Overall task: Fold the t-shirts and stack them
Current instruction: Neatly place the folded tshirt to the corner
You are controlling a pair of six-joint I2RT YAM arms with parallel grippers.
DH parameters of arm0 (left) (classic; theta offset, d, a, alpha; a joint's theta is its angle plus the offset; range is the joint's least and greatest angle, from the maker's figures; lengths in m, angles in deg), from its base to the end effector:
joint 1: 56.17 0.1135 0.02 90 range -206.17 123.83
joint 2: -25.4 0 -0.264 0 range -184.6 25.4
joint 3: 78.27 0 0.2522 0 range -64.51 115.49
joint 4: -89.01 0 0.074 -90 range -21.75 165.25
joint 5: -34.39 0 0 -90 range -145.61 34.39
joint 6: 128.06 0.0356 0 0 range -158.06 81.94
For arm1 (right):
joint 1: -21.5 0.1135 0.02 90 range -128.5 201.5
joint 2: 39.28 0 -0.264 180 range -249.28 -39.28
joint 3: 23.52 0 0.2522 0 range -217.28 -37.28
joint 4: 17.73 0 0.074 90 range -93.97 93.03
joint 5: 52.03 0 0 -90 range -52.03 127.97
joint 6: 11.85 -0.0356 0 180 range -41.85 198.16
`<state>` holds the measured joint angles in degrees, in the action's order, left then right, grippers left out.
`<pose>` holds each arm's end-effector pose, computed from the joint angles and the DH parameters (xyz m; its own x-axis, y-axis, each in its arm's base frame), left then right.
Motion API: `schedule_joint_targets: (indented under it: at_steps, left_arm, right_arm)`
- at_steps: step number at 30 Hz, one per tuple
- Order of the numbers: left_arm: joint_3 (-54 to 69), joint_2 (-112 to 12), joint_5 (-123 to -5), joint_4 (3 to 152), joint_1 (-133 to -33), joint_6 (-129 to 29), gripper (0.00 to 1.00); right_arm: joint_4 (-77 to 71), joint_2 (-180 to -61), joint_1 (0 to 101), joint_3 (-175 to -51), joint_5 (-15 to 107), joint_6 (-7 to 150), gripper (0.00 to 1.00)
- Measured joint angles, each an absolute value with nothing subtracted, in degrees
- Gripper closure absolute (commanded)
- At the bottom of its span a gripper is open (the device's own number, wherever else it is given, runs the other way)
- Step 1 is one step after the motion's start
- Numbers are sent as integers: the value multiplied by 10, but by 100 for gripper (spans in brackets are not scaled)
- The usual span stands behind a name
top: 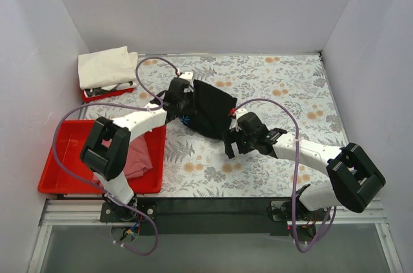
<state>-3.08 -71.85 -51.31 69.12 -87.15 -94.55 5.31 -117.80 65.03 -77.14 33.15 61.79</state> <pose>0.3173 -0.1874 0.2075 -0.7045 -0.5468 -0.4524 -0.2209 0.7747 -0.5924 0.1975 0.1835 0.1848 -0.6983 -0.2762 -0.6604 -0.4677 0.8744 0.1288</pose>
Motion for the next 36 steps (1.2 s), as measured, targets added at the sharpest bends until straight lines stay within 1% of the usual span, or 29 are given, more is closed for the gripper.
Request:
schedule_joint_targets:
  at_steps: [6, 15, 20, 25, 29, 36]
  left_arm:
    - [99, -807, -552, 651, -777, -866, 100]
    - [288, -903, -625, 566, -661, -802, 100]
    - [428, -972, -647, 501, -620, -774, 100]
    - [592, -1046, -664, 436, -587, -749, 100]
    - [658, -1066, -684, 413, -558, -734, 100]
    - [684, -1066, -727, 409, -480, -714, 100]
  right_arm:
    - [76, -1173, 651, -755, 327, 618, 5]
    - [83, -1172, 651, -750, 317, 624, 4]
    - [82, -1164, 651, -748, 320, 636, 4]
    - [70, -1156, 651, -736, 337, 647, 5]
    - [57, -1156, 651, -725, 356, 653, 5]
    - [31, -1156, 651, -715, 380, 662, 5]
